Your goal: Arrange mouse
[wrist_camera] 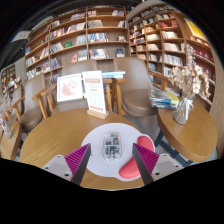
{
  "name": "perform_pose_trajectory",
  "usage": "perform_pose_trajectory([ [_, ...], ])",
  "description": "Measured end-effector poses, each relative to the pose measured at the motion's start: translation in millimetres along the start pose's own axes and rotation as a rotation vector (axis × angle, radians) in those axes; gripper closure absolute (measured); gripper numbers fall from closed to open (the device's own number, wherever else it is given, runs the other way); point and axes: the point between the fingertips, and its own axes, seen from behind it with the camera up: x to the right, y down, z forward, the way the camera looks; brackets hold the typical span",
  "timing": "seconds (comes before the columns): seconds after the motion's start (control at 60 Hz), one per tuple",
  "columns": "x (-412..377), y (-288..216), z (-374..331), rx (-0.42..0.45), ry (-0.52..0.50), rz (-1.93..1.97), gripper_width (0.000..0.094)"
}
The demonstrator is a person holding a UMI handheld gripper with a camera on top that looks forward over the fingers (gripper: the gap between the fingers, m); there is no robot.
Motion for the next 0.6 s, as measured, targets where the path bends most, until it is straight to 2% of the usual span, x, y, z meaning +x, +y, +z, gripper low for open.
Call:
perform_pose_trajectory([
  [0.15,-7.8,0.1,-110.4,0.023,0.012,0.007,0.0084],
  [0.233,-10.5,2.9,-176.3,0.063,0.026,-0.005,0.0080],
  [0.367,-26.9,26.3,-270.2,0.090,0.011,-0.015,0.0082],
  [0.6,-45.1,75.7,-362.8,0.106,-0.003,-0.072,0.0084],
])
